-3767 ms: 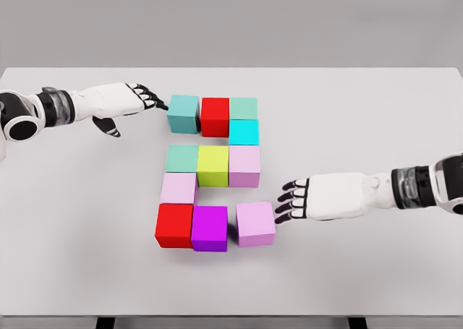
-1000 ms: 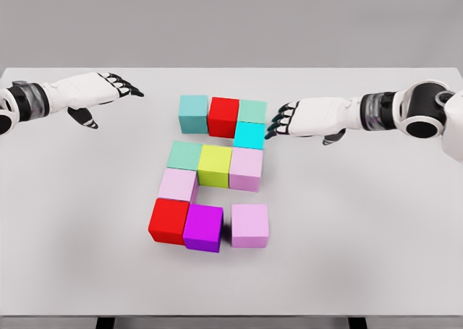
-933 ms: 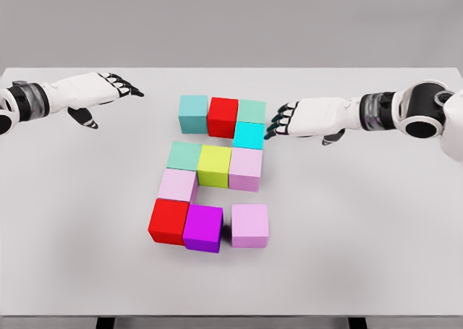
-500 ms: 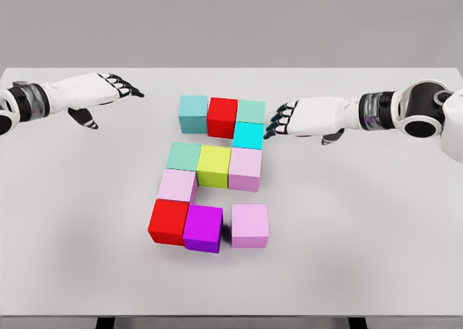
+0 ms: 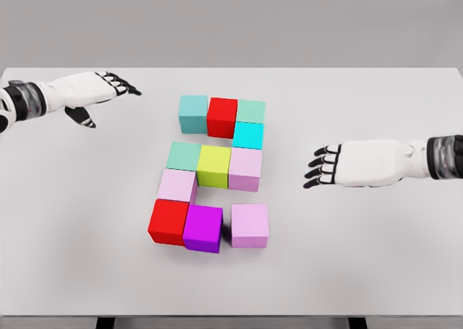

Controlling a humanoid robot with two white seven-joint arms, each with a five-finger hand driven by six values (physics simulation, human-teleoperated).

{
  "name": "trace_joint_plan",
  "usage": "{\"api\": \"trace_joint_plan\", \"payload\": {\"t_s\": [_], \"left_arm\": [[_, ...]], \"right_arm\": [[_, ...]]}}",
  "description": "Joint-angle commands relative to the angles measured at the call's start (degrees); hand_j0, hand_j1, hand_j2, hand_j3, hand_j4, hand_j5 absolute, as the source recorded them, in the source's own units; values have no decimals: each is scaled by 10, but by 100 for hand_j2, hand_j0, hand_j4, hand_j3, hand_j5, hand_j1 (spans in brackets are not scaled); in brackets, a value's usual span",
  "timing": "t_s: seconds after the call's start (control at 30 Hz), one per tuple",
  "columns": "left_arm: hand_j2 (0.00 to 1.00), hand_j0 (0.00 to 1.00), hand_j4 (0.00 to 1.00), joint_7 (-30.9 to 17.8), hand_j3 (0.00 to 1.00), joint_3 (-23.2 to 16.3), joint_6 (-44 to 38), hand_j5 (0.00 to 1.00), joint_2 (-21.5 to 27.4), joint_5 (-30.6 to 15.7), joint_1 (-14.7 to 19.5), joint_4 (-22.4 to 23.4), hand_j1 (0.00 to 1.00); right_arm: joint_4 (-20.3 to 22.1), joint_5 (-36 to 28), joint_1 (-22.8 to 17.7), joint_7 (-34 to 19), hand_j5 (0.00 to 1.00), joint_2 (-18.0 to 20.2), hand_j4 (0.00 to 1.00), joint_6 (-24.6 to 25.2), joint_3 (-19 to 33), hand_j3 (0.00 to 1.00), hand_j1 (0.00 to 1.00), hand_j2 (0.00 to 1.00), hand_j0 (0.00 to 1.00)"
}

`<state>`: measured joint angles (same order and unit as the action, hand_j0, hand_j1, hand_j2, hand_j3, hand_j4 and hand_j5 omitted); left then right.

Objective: Assemble the squares on the desktop into the number 2

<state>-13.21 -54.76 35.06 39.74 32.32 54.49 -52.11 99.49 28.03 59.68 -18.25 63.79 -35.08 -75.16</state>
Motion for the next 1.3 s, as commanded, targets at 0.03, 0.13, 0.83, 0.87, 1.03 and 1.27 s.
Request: {"api": "trace_joint_plan", "payload": {"t_s": [0.03, 0.13, 0.83, 0.87, 1.03, 1.27], "left_arm": [[100, 100, 100, 0, 100, 10, -1, 100, 2, 0, 0, 0, 100], [100, 100, 100, 0, 100, 18, -1, 100, 13, 0, -4, 1, 100], [100, 100, 100, 0, 100, 71, -1, 100, 53, -3, -37, 18, 100], [100, 100, 100, 1, 100, 73, -1, 100, 53, -3, -37, 18, 100], [100, 100, 100, 1, 100, 73, -1, 100, 53, -3, -38, 18, 100], [100, 100, 100, 1, 100, 73, -1, 100, 60, -5, -36, 18, 100]], "right_arm": [[18, -4, 0, 10, 100, 6, 100, 1, -31, 100, 100, 100, 100], [18, -4, -1, 10, 100, -18, 100, 1, -45, 100, 100, 100, 100], [19, 40, -4, -38, 100, -64, 100, 1, -52, 100, 100, 100, 100], [19, 40, -5, -38, 100, -67, 100, 1, -52, 100, 100, 100, 100], [19, 40, -5, -38, 100, -81, 100, 1, -47, 100, 100, 100, 100], [19, 40, -6, -39, 100, -96, 100, 1, -48, 100, 100, 100, 100]]}}
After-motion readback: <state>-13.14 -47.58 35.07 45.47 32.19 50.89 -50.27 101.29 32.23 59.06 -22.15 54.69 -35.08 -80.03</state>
